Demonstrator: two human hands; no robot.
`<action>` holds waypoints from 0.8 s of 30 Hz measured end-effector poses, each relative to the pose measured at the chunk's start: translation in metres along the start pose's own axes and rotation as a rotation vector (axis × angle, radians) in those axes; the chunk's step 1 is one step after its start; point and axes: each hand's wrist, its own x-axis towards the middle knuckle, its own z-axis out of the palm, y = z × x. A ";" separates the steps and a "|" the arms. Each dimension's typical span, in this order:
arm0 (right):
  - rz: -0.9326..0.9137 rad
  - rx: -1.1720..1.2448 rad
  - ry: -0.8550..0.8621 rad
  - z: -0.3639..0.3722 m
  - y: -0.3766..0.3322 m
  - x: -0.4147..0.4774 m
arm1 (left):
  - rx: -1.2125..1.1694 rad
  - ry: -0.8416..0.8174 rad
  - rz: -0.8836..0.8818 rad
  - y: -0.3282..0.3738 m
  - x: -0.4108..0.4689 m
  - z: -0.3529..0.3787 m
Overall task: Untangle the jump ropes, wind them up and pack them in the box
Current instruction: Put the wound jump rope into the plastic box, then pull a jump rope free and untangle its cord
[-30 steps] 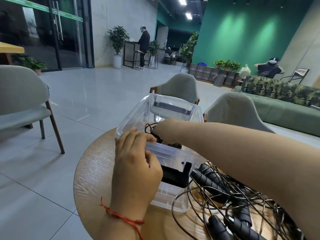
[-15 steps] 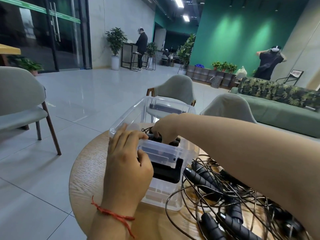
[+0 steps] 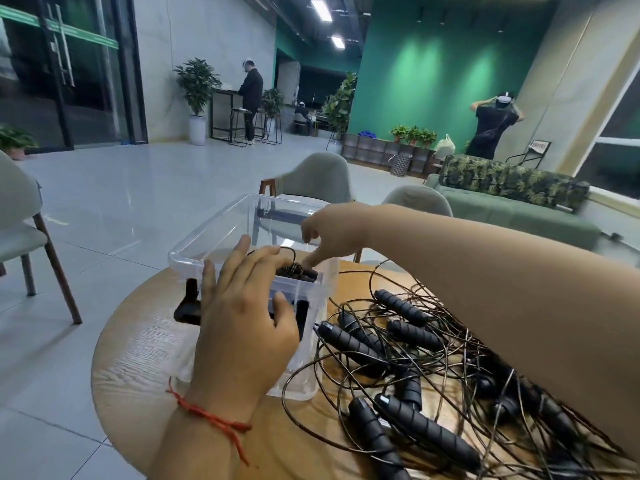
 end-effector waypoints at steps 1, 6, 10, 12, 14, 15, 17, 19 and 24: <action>0.012 -0.003 0.028 0.000 0.005 -0.010 | -0.001 -0.015 0.012 0.006 -0.001 0.002; 0.047 0.024 0.155 -0.007 0.028 -0.062 | -0.020 -0.058 0.087 0.033 -0.008 0.014; 0.078 0.051 0.192 -0.002 0.044 -0.104 | -0.053 -0.102 0.138 0.056 -0.014 0.025; 0.106 0.071 0.198 0.009 0.054 -0.126 | -0.063 -0.127 0.171 0.068 -0.018 0.034; 0.141 0.097 0.208 0.019 0.059 -0.147 | -0.071 -0.149 0.190 0.078 -0.020 0.042; 0.160 0.116 0.213 0.026 0.061 -0.159 | -0.073 -0.159 0.206 0.083 -0.023 0.047; 0.202 0.167 0.208 0.036 0.065 -0.184 | -0.081 -0.182 0.234 0.093 -0.026 0.058; 0.251 0.227 0.226 0.050 0.070 -0.208 | -0.097 -0.213 0.239 0.098 -0.028 0.069; 0.440 0.497 0.336 0.098 0.071 -0.268 | -0.085 -0.344 0.242 0.104 -0.037 0.096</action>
